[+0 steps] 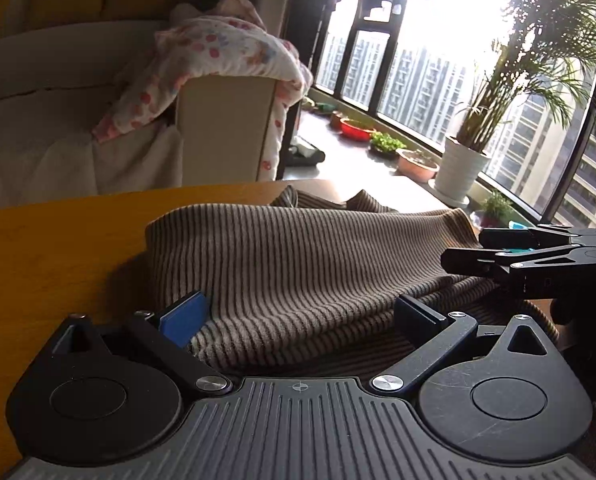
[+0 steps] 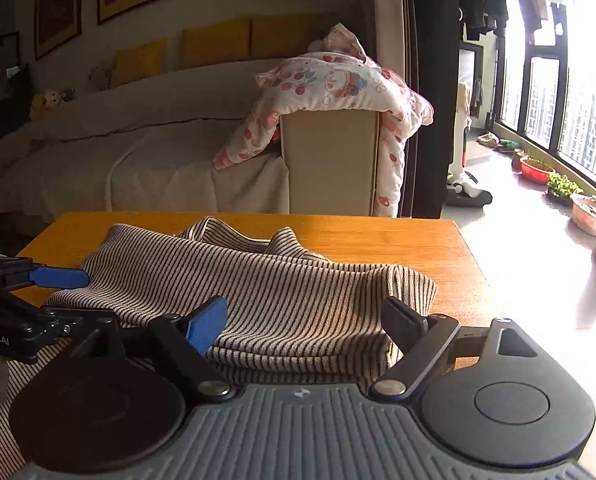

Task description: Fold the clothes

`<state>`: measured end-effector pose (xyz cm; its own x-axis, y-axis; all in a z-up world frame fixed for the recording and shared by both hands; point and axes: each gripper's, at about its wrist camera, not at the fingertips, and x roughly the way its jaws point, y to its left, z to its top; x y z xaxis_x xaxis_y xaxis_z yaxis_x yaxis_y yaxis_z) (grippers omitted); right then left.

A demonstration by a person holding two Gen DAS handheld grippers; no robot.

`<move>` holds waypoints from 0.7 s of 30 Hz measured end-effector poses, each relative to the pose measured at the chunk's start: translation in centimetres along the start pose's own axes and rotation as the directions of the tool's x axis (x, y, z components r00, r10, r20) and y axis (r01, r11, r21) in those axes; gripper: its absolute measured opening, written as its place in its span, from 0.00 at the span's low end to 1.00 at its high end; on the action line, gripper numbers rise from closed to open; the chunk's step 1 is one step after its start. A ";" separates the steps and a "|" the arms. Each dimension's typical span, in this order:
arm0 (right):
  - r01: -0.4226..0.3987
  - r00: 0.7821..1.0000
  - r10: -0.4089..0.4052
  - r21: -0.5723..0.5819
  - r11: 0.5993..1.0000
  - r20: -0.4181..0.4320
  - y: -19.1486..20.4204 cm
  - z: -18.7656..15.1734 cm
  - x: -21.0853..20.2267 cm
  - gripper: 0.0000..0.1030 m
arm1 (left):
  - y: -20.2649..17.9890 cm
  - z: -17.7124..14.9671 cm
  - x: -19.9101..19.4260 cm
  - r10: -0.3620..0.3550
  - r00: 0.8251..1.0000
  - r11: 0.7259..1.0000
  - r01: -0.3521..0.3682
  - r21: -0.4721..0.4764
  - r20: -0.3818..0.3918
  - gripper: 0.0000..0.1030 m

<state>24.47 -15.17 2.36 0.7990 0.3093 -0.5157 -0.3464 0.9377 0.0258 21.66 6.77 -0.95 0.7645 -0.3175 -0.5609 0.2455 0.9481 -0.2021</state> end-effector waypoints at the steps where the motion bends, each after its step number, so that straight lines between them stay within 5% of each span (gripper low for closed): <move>1: -0.012 1.000 0.013 -0.016 1.000 0.008 0.2 0.0 -0.7 0.68 | 0.0 0.0 0.0 0.001 1.000 1.000 -0.001 0.002 -0.001 1.00; 2: -0.025 1.000 0.026 -0.027 0.999 0.007 0.4 0.0 -1.3 0.58 | 0.0 0.0 0.1 -0.001 1.000 1.000 0.001 0.001 -0.001 1.00; 7: -0.048 0.990 0.048 0.002 0.999 -0.133 0.2 -2.5 0.2 0.50 | 0.2 0.0 0.1 -0.009 1.000 1.000 0.009 -0.006 0.001 1.00; 11: -0.040 0.993 0.040 0.003 0.999 -0.115 0.8 -1.2 -0.4 0.50 | 0.4 -0.1 0.0 -0.016 1.000 1.000 0.016 -0.017 0.005 1.00; 15: 0.052 0.998 -0.052 0.001 0.999 -0.022 0.0 1.2 -0.6 0.50 | 0.4 0.0 0.0 -0.016 1.000 1.000 0.016 -0.024 0.011 1.00; 18: 0.119 0.991 -0.114 0.082 0.989 -0.063 -2.1 1.8 2.0 0.50 | 0.4 -0.1 -0.1 -0.004 1.000 1.000 0.005 -0.030 0.024 1.00; 21: 0.101 0.989 -0.087 0.114 0.988 -0.123 -2.6 1.4 3.7 0.31 | 0.3 -0.2 -0.3 0.016 0.999 0.999 -0.014 -0.034 0.039 1.00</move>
<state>29.01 -16.22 1.54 0.7594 0.2047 -0.6176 -0.2053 0.9761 0.0710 21.44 7.13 -1.01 0.7908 -0.3019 -0.5325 0.2142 0.9514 -0.2212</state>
